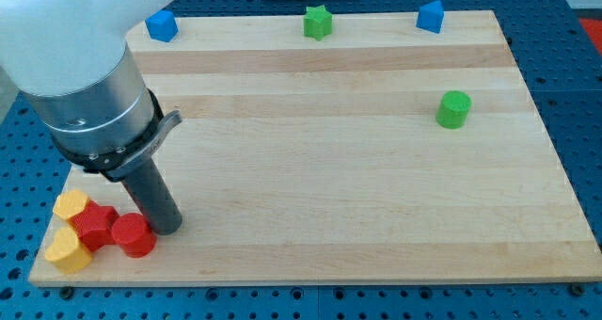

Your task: Slide green circle slightly left

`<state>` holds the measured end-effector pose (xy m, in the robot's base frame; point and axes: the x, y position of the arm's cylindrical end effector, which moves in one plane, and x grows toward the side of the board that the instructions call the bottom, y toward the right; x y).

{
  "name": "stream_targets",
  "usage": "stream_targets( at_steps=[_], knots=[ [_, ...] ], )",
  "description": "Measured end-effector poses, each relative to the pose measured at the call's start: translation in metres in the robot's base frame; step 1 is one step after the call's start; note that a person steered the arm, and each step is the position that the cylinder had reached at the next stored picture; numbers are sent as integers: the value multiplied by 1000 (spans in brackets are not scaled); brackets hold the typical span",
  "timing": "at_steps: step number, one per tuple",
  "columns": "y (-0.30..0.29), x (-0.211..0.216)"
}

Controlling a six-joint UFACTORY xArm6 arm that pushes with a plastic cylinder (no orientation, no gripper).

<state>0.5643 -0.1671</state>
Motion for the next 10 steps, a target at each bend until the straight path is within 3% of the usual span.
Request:
stream_targets(
  at_steps=[2, 3, 4, 6, 7, 8, 10],
  knots=[
    [-4, 0],
    [47, -15],
    [141, -54],
    [335, -82],
    [401, -119],
    [389, -139],
    [293, -139]
  ],
)
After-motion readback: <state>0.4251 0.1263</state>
